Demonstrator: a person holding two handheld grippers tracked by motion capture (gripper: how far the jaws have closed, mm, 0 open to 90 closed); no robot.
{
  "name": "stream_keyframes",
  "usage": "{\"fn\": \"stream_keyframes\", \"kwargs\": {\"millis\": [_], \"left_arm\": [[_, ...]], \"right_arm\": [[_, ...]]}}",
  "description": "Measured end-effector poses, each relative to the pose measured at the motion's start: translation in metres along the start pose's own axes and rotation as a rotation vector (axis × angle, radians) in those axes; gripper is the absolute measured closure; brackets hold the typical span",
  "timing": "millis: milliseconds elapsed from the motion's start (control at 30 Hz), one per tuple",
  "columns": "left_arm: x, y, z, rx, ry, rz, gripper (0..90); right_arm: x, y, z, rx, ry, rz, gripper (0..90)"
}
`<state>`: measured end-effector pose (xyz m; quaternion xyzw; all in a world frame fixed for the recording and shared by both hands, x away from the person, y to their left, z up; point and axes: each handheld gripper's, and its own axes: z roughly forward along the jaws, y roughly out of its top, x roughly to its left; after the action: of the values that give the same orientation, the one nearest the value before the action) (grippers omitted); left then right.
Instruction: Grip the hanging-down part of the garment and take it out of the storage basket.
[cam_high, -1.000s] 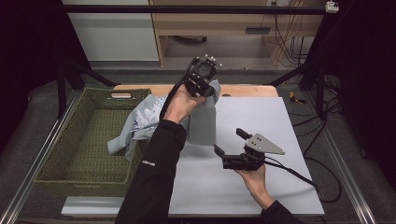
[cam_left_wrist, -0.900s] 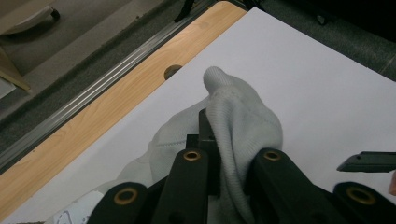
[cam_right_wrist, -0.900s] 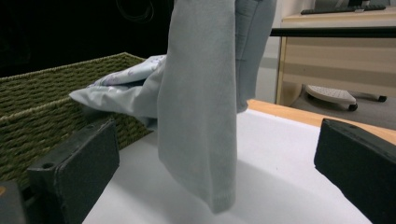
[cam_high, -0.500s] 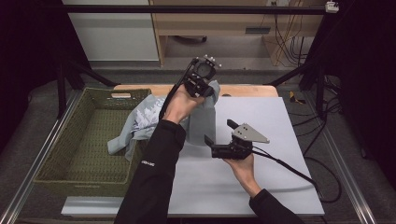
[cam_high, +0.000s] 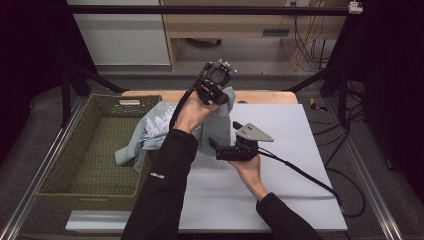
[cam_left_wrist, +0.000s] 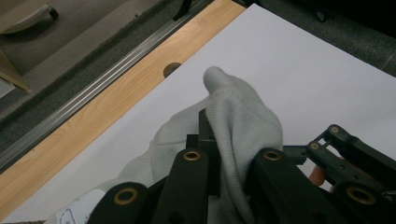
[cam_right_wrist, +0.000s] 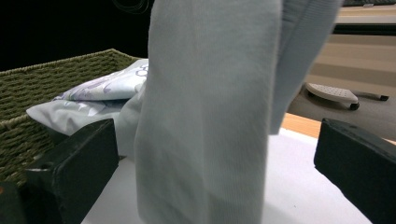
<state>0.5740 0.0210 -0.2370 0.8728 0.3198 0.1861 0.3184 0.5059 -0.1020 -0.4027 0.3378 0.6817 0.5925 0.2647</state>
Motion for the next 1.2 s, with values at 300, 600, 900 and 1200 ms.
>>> {"fn": "stream_keyframes", "kwargs": {"millis": [300,600,900,1200], "left_arm": [[-0.001,0.0,-0.001,-0.001,0.004,-0.001,85.4],[0.0,0.001,-0.003,0.001,0.006,-0.003,85.4],[-0.002,0.001,-0.003,0.005,0.006,0.005,85.4],[0.0,0.0,-0.005,0.004,0.01,0.006,85.4]], "right_arm": [[0.001,0.0,0.016,0.01,0.015,0.0,2.3],[0.001,-0.006,0.028,0.046,0.02,0.039,7.7],[0.005,-0.003,0.035,0.034,0.062,0.044,27.1],[0.003,-0.002,0.037,0.058,0.074,0.022,63.0]]}}
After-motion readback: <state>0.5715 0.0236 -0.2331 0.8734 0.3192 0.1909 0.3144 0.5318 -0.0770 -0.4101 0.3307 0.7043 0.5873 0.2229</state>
